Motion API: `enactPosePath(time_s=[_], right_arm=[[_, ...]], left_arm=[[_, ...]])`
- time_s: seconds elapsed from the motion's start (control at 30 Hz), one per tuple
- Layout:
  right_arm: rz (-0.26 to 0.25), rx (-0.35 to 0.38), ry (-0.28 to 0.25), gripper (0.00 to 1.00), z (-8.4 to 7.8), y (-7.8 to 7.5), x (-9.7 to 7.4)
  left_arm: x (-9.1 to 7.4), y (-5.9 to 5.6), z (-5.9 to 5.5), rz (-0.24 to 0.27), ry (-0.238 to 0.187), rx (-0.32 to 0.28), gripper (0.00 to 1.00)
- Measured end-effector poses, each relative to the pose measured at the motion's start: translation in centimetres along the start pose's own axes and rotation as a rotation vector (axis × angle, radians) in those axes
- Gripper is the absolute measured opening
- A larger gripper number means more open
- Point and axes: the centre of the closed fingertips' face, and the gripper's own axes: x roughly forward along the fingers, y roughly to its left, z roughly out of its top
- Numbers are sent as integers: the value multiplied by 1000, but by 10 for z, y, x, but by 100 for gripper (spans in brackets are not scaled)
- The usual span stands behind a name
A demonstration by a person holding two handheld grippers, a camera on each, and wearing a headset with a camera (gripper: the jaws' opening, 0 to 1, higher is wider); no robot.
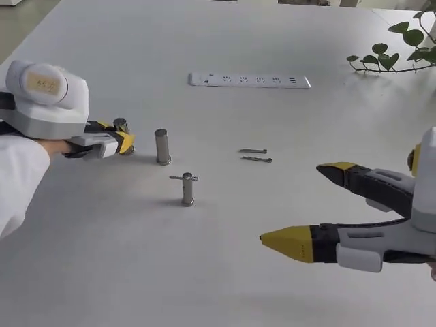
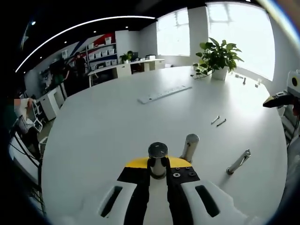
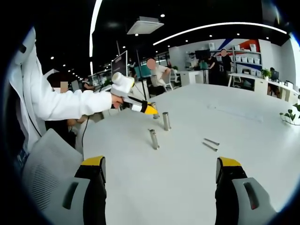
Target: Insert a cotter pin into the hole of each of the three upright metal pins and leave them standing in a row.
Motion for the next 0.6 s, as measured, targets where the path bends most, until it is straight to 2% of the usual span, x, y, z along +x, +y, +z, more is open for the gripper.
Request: enactPosePath(time_s=[0.13, 0.2, 0.27, 0.37, 0.5, 0.6], right_arm=[[-3, -15, -3, 96, 0, 1, 0], [-11, -46, 17, 96, -2, 0, 1], [-9, -50, 6, 96, 0, 1, 1], [-13, -82, 16, 96, 1, 1, 1], [9, -89, 21, 97, 1, 5, 0], [18, -100, 14, 97, 3, 7, -1]], left_arm=[[-24, -10, 11, 15, -24, 8, 10], [-33, -17, 12, 12, -25, 36, 10], [-44, -24, 13, 12, -27, 44, 10], [-63, -31, 20, 12, -72, -4, 10], [-83, -37, 23, 41, -76, -13, 10], [-95, -41, 24, 65, -86, -83, 11]])
